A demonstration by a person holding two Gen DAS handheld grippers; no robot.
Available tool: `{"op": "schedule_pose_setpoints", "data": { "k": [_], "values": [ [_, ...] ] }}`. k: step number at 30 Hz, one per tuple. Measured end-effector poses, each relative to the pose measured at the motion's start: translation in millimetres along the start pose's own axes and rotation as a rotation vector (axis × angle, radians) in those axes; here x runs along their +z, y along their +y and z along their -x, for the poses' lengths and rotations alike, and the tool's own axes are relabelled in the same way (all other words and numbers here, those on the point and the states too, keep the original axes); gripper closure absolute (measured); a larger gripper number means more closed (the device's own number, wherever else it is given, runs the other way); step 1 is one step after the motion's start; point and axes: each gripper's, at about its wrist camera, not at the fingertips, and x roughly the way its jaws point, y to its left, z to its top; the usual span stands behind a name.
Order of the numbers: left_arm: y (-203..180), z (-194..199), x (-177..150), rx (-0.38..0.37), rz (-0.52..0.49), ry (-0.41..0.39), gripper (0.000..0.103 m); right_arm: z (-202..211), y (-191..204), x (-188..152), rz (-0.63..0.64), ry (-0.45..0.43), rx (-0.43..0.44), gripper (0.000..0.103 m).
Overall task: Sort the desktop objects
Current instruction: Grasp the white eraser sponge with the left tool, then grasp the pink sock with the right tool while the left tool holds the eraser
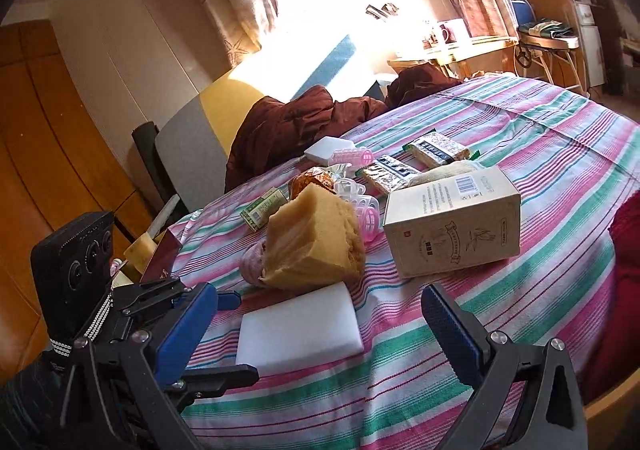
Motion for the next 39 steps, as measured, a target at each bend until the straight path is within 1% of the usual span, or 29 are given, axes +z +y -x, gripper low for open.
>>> {"op": "schedule_pose_setpoints", "data": {
  "k": [2,5,8,10,11,12,13,15,19,21,24,27,30,32,33,36,38,39],
  "values": [
    [-0.2,-6.7,2.8,-0.011,-0.029,0.019,0.021,0.6,-1.9,0.4,-0.006,-0.002,-0.003,0.0],
    [1.6,-18.0,3.9,-0.027,-0.04,0.053,0.021,0.4,-4.4,0.5,-0.013,-0.002,-0.013,0.0],
    [1.8,-25.3,1.0,-0.031,-0.027,0.068,0.022,-0.8,-7.3,-0.1,-0.02,0.001,-0.022,0.0],
    [2.3,-25.2,-1.0,-0.029,-0.007,0.053,0.023,-1.0,-8.7,0.0,-0.024,0.001,-0.025,0.0],
    [3.5,-24.0,-2.0,-0.027,0.01,0.042,0.025,-0.7,-8.5,0.1,-0.023,0.0,-0.026,0.0],
    [5.1,-22.2,-2.6,-0.014,0.028,0.031,0.033,-0.5,-8.4,0.1,-0.022,-0.001,-0.027,0.0],
    [7.2,-20.1,-4.3,0.001,0.05,0.022,0.037,-0.3,-8.0,0.2,-0.02,-0.001,-0.028,0.0],
    [10.9,-14.4,-8.7,-0.006,0.094,0.002,0.038,-1.1,-5.8,0.5,-0.012,-0.001,-0.032,0.0],
    [7.8,0.2,-25.6,0.038,0.131,-0.022,0.04,-3.1,2.2,-0.2,0.016,0.006,-0.037,0.0],
    [6.2,11.5,-37.3,0.053,0.157,-0.033,0.041,-3.9,6.6,-0.7,0.029,0.009,-0.037,0.0],
    [7.8,33.3,-58.6,0.075,0.227,-0.051,0.041,-4.5,14.0,-0.8,0.047,0.012,-0.028,0.0],
    [13.8,55.9,-83.1,0.126,0.298,-0.062,0.041,-5.8,25.0,-1.4,0.073,0.013,-0.008,0.0],
    [22.9,75.1,-106.7,0.175,0.377,-0.073,0.041,-10.4,41.6,-3.4,0.125,0.019,0.015,0.0],
    [26.7,85.6,-117.3,0.202,0.411,-0.089,0.041,-13.6,55.9,-4.9,0.178,0.019,0.03,0.0],
    [28.1,88.4,-120.8,0.222,0.422,-0.088,0.041,-15.3,64.0,-5.2,0.211,0.017,0.04,0.0],
    [31.3,89.3,-121.3,0.227,0.421,-0.09,0.04,-23.3,89.8,-1.4,0.329,0.018,0.068,0.002],
    [29.7,84.1,-115.6,0.239,0.393,-0.087,0.04,-32.4,106.4,4.9,0.425,0.041,0.082,0.008],
    [29.9,80.8,-112.7,0.238,0.385,-0.094,0.039,-38.1,114.0,8.3,0.472,0.058,0.086,0.014]
  ]
}}
